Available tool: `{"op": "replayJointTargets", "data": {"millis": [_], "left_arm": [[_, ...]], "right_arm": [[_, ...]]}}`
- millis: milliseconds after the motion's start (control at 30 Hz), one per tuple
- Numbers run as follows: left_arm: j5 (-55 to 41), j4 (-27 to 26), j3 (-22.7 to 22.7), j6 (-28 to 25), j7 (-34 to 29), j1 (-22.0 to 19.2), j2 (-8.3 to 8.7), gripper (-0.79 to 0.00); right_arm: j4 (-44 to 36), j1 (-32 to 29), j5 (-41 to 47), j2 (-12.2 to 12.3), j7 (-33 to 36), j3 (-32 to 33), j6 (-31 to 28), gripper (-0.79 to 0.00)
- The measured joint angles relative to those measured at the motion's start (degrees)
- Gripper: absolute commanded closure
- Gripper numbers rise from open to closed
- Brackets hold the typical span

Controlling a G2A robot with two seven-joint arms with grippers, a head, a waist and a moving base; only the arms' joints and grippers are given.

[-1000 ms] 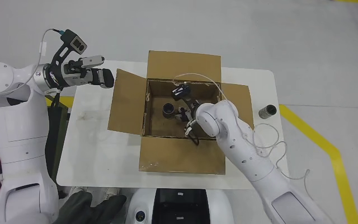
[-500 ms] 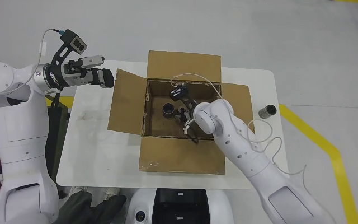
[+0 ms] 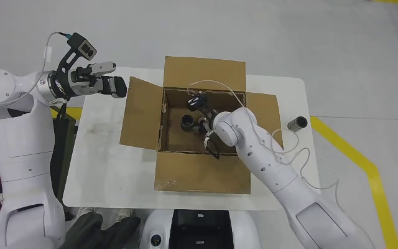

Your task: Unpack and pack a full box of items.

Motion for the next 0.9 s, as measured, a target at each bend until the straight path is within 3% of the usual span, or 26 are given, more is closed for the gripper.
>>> {"op": "replayJointTargets", "data": {"millis": [167,300,367,467,600,833,900], "left_arm": [[0.0,0.0,0.0,0.0,0.0,0.0,0.00,-0.785],[0.0,0.0,0.0,0.0,0.0,0.0,0.00,-0.785],[0.0,0.0,0.0,0.0,0.0,0.0,0.00,-0.785],[0.0,0.0,0.0,0.0,0.0,0.0,0.00,-0.785],[0.0,0.0,0.0,0.0,0.0,0.0,0.00,-0.785],[0.0,0.0,0.0,0.0,0.0,0.0,0.00,-0.785],[0.0,0.0,0.0,0.0,0.0,0.0,0.00,-0.785]], "right_arm": [[2.0,1.0,1.1,-0.5,-1.1,-0.5,-1.2,-0.643],[3.1,1.4,1.4,-0.8,-1.6,-0.9,-1.7,-0.582],[3.6,1.6,1.7,-1.0,-1.7,-0.9,-1.8,-0.431],[4.2,1.8,2.1,-1.1,-1.8,-0.9,-1.8,-0.302],[4.7,1.8,2.4,-1.2,-1.7,-0.7,-1.6,-0.262],[4.0,1.3,2.1,-1.1,-1.4,0.2,-1.0,-0.003],[2.9,0.8,1.6,-0.9,-1.2,0.7,-0.9,0.000]]}}
